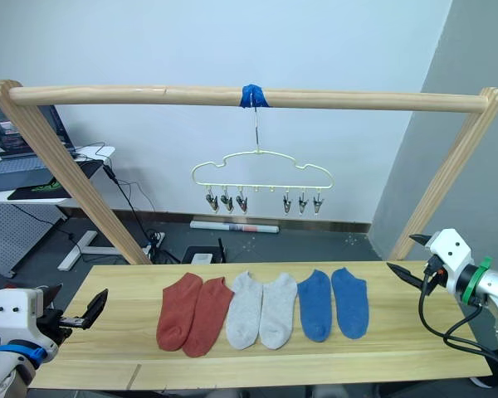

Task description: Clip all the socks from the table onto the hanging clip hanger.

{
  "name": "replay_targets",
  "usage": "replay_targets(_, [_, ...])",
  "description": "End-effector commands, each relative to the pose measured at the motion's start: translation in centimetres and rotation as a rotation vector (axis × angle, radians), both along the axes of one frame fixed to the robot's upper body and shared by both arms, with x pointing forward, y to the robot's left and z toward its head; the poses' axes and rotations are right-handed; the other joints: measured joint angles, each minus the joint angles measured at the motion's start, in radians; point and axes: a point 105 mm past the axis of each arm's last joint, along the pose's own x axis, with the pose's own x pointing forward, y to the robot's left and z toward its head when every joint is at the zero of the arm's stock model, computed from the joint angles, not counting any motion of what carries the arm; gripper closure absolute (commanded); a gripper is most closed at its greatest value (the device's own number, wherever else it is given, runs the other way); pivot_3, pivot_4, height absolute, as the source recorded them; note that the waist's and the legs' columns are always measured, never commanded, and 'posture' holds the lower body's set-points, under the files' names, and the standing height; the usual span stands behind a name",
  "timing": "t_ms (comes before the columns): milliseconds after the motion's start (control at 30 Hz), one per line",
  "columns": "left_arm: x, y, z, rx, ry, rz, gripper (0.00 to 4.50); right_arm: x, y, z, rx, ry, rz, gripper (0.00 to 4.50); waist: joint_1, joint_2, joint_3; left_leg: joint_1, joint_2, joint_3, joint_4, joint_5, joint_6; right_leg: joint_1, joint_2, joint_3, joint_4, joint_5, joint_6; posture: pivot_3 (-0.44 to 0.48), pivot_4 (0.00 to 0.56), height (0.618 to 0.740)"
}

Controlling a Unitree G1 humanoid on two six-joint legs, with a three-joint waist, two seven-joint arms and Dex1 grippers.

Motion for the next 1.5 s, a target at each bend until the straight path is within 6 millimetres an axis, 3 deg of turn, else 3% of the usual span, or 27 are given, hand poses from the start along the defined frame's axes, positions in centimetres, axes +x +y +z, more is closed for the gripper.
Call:
replay_targets(33, [0.1,0.4,0.9,0.028,-0.023,0.01,0.01,0.3,0.2,1.6,-0.02,-0.062,0.022,0.0,0.0,0.0,0.0,0.0,0.0,0.0,0.0,0.0,0.0,0.0,0.0,0.0,0.0,0.0,0.0,0.078,0.0,0.74])
replay_targets(233, [-0.1,0.9,0.8,0.053,0.001,0.045,0.01,0.3,0.1,1.6,-0.025,-0.065,0.023,0.0,0.0,0.0,0.0,0.0,0.0,0.0,0.0,0.0,0.0,0.0,0.0,0.0,0.0,0.0,0.0,0.078,0.0,0.74])
replay_targets(467, [0.2,-0.2,2.3,0.056,-0.092,-0.034,0.01,0.2,0.2,1.6,-0.025,-0.064,0.027,0.0,0.0,0.0,0.0,0.0,0.0,0.0,0.0,0.0,0.0,0.0,0.0,0.0,0.0,0.0,0.0,0.079,0.0,0.74])
replay_targets(667, [0.1,0.3,2.1,0.067,-0.078,-0.012,0.01,0.2,0.2,1.5,-0.023,-0.064,0.027,0.0,0.001,0.0,-0.001,0.0,0.0,0.001,0.0,0.0,0.0,0.0,0.0,0.001,0.0,0.0,0.0,0.078,0.0,0.74])
replay_targets(900, [0.8,-0.9,2.4,-0.007,-0.115,-0.04,0.01,0.0,0.5,1.6,0.054,-0.025,0.032,0.0,0.0,0.0,-0.001,0.0,0.0,0.001,0.0,0.0,0.0,0.0,0.0,0.001,0.0,0.0,0.0,0.071,0.0,0.74])
replay_targets(1067, [1.1,-1.8,2.1,-0.037,-0.118,-0.053,0.01,0.1,0.8,1.7,-0.008,-0.064,0.055,0.0,0.0,0.0,-0.001,0.0,0.0,0.001,0.0,0.0,0.0,0.0,0.0,0.001,0.0,0.0,0.0,0.063,0.0,0.74])
replay_targets(1333, [1.7,-3.6,2.2,-0.07,-0.131,-0.093,0.01,-0.2,2.8,2.3,0.004,-0.08,0.124,0.0,0.0,-0.001,-0.001,0.0,0.0,0.002,0.0,0.0,0.0,0.0,0.001,0.003,0.0,0.0,0.0,0.053,0.014,0.74])
replay_targets(1500, [4.0,-7.2,3.4,-0.125,-0.165,-0.226,0.01,-0.6,6.7,3.4,0.059,-0.087,0.224,0.0,-0.001,-0.001,0.008,0.001,0.0,0.002,0.0,0.0,0.0,0.0,0.001,0.003,0.0,0.0,0.0,0.031,0.057,0.74])
